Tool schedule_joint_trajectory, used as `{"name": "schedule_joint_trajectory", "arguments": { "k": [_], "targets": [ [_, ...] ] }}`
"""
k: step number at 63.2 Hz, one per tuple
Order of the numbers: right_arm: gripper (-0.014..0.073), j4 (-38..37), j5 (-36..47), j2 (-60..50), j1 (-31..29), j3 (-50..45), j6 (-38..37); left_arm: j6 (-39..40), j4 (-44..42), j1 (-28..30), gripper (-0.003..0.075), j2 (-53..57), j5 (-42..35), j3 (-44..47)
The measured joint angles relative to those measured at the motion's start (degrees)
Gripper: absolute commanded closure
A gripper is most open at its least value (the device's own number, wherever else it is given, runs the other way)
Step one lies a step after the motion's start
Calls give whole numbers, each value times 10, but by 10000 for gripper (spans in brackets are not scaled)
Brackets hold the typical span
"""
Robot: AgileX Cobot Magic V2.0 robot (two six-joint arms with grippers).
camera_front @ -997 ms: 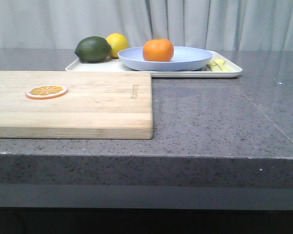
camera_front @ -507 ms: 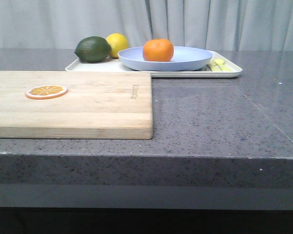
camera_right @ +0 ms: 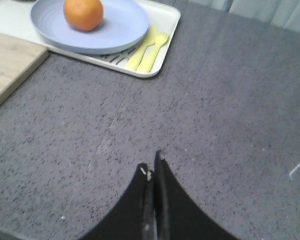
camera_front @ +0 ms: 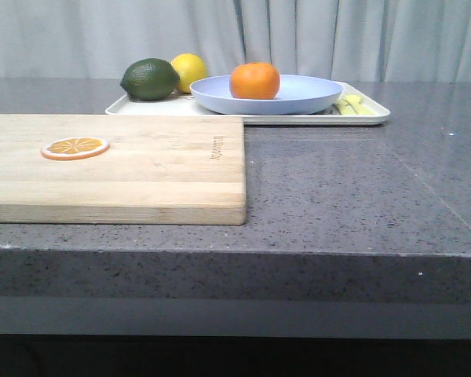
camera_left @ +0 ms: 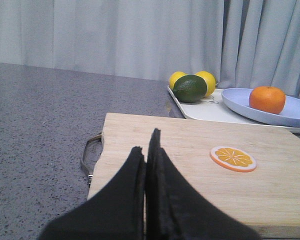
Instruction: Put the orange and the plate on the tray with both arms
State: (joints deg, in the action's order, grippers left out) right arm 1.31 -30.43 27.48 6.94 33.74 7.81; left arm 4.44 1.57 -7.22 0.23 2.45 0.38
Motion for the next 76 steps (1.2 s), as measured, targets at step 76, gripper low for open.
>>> {"name": "schedule_joint_trajectory", "arguments": {
  "k": [76],
  "targets": [
    [659, 3, 311, -281, -46, -353, -18, 0, 0, 0, 740, 0, 0, 0]
  ]
}}
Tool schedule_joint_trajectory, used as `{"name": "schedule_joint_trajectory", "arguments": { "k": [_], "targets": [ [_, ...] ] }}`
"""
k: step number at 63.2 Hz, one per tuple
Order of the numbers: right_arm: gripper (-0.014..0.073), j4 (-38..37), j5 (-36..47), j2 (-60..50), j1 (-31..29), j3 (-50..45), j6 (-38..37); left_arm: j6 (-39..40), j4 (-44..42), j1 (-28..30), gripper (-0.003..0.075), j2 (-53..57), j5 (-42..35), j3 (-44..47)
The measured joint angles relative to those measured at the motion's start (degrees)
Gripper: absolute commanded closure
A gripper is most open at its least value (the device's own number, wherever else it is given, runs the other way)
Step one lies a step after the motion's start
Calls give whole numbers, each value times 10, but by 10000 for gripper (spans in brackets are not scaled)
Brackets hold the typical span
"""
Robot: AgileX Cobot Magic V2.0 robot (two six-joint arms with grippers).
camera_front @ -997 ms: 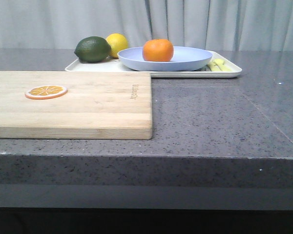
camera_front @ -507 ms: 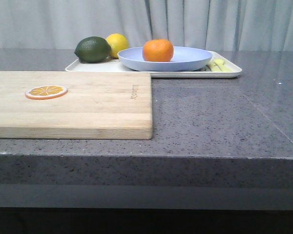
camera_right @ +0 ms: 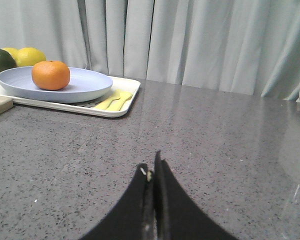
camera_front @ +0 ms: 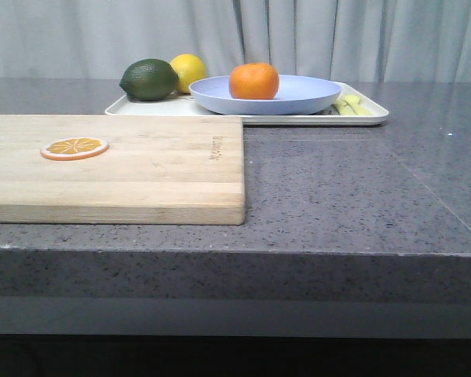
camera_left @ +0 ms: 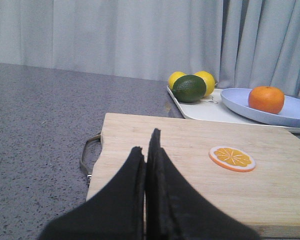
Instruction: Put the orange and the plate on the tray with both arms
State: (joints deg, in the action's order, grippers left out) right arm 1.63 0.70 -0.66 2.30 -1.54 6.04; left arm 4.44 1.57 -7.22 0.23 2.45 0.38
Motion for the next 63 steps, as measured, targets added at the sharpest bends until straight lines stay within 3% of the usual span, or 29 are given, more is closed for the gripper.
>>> {"name": "schedule_joint_trajectory", "arguments": {
  "k": [11, 31, 63],
  "targets": [
    [659, -42, 3, 0, 0, 0, -67, 0, 0, 0, 740, 0, 0, 0],
    [659, -25, 3, 0, -31, 0, -78, 0, 0, 0, 740, 0, 0, 0],
    [659, -12, -25, 0, -31, 0, -79, 0, 0, 0, 740, 0, 0, 0]
  ]
}}
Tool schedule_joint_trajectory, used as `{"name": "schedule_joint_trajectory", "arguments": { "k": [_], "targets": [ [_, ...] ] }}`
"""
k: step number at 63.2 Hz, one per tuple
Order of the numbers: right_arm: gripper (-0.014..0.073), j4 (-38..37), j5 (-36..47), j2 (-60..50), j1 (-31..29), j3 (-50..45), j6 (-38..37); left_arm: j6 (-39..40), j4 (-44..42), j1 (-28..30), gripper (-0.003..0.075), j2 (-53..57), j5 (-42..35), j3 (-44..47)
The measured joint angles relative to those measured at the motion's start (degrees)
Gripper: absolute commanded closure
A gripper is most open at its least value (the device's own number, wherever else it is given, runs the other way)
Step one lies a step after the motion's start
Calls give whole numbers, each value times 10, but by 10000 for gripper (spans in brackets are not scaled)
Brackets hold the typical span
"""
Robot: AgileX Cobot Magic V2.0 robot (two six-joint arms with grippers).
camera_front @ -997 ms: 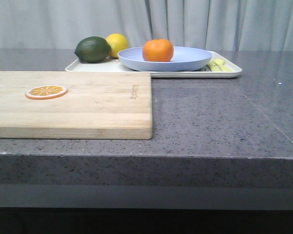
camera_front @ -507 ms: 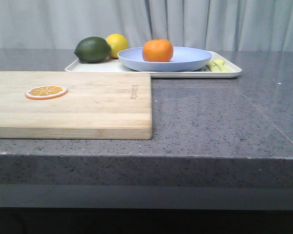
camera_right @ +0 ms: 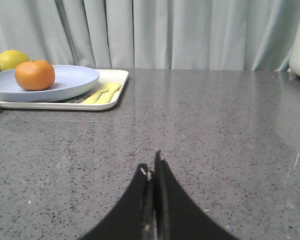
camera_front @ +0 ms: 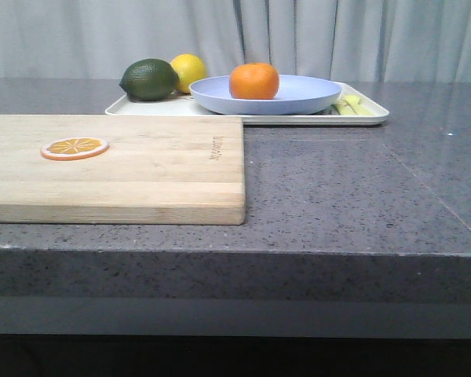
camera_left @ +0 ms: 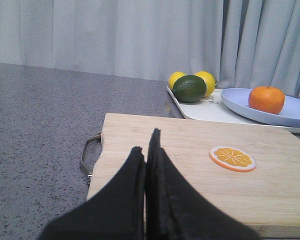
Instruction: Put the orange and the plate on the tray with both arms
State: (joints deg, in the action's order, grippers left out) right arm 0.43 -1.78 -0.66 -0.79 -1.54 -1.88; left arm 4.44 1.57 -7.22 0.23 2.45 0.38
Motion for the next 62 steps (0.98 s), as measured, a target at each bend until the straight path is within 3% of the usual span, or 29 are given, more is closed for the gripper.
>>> {"name": "schedule_joint_trajectory", "arguments": {
  "k": [28, 62],
  "targets": [
    [659, 0, 0, 0, 0, 0, -2, 0, 0, 1, 740, 0, 0, 0],
    [659, 1, 0, 0, 0, 0, -2, 0, 0, 44, 740, 0, 0, 0]
  ]
}}
